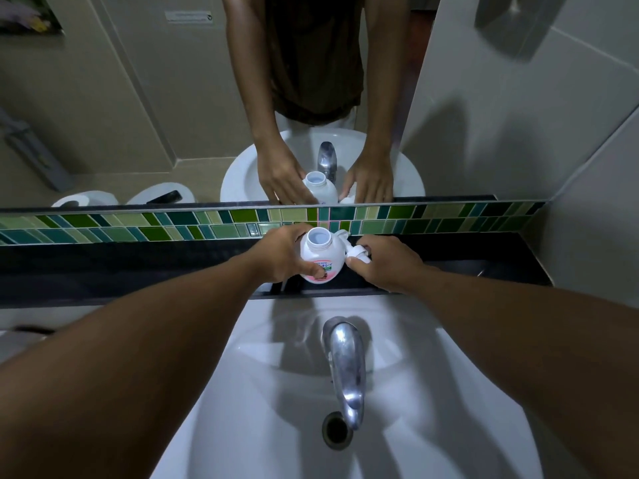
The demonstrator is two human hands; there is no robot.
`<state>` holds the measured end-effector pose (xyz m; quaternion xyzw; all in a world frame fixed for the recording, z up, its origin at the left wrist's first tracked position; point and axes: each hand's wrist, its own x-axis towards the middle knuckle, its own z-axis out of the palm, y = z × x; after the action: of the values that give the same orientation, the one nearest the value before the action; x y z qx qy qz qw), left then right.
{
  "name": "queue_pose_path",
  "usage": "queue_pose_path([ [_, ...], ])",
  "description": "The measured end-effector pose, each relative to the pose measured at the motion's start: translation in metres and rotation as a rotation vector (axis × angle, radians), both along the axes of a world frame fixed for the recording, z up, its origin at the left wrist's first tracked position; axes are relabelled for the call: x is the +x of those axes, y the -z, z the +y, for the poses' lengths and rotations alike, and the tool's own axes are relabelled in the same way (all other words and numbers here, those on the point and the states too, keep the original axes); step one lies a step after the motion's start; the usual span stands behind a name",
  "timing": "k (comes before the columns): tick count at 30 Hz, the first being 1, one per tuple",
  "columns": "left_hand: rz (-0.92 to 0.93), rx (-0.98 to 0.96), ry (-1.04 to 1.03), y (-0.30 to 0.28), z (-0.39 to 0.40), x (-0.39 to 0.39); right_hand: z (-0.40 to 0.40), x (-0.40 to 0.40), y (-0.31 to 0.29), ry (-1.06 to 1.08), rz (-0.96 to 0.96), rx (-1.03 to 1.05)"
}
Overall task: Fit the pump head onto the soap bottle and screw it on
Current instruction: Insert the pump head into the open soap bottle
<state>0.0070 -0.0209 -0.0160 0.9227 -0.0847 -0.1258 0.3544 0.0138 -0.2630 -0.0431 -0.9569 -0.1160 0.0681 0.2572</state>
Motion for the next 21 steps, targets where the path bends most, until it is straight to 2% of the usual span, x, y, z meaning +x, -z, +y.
queue_pose_path([
  [3, 0.0, 0.021, 0.005, 0.0, 0.0, 0.002, -0.004, -0.002, -0.003, 0.066, -0.009, 0.004],
  [9, -0.016, 0.037, 0.008, 0.002, 0.001, 0.002, -0.032, -0.01, -0.024, 0.064, -0.084, -0.045],
  [14, -0.006, 0.031, 0.0, 0.004, 0.001, 0.003, -0.038, -0.012, -0.061, -0.016, -0.226, -0.032],
  [21, -0.007, 0.01, -0.015, 0.005, 0.0, 0.002, -0.017, -0.006, -0.121, -0.126, -0.477, 0.12],
])
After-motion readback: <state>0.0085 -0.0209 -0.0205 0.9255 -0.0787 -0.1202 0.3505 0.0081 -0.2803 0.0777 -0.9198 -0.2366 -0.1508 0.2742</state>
